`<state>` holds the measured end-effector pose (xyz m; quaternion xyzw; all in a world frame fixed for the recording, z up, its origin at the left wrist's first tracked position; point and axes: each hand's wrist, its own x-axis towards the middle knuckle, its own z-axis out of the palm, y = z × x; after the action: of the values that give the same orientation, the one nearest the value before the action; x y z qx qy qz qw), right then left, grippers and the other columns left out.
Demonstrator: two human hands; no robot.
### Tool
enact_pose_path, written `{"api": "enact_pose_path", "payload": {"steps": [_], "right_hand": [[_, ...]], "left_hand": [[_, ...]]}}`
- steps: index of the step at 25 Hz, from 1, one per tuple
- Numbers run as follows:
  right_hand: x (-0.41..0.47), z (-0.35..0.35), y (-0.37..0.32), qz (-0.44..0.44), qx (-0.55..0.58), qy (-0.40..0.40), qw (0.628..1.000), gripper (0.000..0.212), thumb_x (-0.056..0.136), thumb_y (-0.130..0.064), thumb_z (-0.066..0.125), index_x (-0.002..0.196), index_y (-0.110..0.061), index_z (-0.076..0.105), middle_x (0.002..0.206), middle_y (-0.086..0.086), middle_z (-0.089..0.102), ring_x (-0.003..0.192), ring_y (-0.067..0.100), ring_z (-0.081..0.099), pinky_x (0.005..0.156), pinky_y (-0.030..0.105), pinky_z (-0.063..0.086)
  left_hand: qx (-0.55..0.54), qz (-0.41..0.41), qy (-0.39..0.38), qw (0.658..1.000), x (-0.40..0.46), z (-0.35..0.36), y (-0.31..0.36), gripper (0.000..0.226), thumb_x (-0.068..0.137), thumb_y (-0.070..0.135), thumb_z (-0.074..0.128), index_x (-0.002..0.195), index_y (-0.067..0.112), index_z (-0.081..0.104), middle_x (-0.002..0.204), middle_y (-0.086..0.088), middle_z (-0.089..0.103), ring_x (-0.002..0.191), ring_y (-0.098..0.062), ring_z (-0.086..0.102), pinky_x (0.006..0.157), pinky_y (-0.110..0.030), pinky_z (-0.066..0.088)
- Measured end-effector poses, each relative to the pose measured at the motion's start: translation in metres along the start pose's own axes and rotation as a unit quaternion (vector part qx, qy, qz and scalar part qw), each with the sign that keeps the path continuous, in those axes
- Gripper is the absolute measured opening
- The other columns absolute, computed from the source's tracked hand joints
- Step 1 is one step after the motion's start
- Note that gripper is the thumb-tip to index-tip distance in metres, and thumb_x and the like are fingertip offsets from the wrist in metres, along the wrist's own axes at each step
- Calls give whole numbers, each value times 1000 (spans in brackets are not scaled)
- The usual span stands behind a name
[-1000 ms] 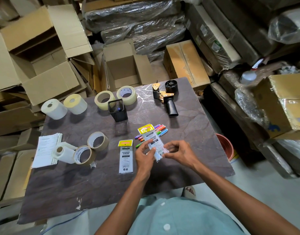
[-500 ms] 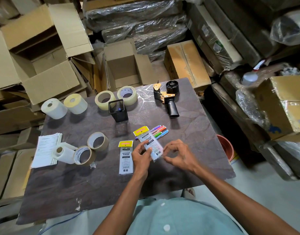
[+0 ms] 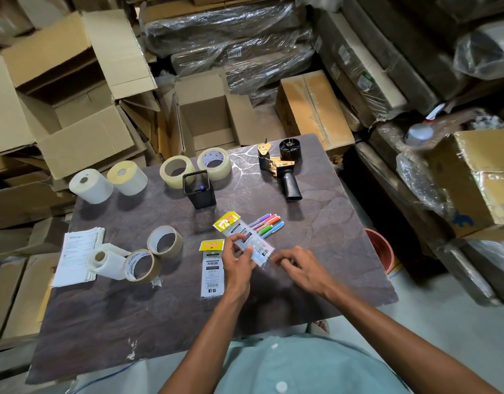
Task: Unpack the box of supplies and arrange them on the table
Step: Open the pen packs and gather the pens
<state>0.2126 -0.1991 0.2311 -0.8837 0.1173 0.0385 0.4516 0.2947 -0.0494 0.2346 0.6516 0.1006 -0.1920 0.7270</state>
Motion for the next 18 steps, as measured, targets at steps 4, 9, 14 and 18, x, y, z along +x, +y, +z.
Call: {"api": "enact_pose_path", "payload": {"steps": [4, 9, 14, 18], "right_hand": [[10, 11, -3, 195, 275, 21, 941, 24, 96, -10, 55, 98, -12, 78, 81, 2, 76, 65, 9, 57, 60, 22, 46], [25, 9, -23, 346, 562, 37, 751, 33, 103, -18, 46, 84, -2, 67, 74, 13, 74, 68, 20, 72, 78, 32, 57], [42, 19, -26, 381, 635, 93, 666, 32, 101, -30, 49, 78, -12, 60, 58, 4, 66, 55, 15, 62, 70, 30, 50], [47, 15, -30, 382, 632, 97, 667, 50, 101, -32, 51, 53, -18, 54, 43, -2, 50, 37, 9, 51, 54, 24, 54]], "left_hand": [[44, 60, -23, 997, -1, 0, 2, 28, 87, -2, 58, 105, 19, 61, 118, -12, 62, 99, -30, 67, 80, -58, 57], [164, 204, -30, 965, -18, 14, 17, 23, 92, -4, 61, 101, 18, 64, 107, -5, 63, 84, -4, 60, 67, -22, 49], [197, 321, -99, 921, -37, 18, 21, 16, 91, 19, 69, 106, 23, 69, 112, -5, 58, 104, -9, 64, 79, -33, 58], [266, 380, -137, 875, -44, 17, 19, 29, 82, 13, 77, 110, 10, 71, 115, -8, 60, 111, -14, 61, 96, -23, 46]]}}
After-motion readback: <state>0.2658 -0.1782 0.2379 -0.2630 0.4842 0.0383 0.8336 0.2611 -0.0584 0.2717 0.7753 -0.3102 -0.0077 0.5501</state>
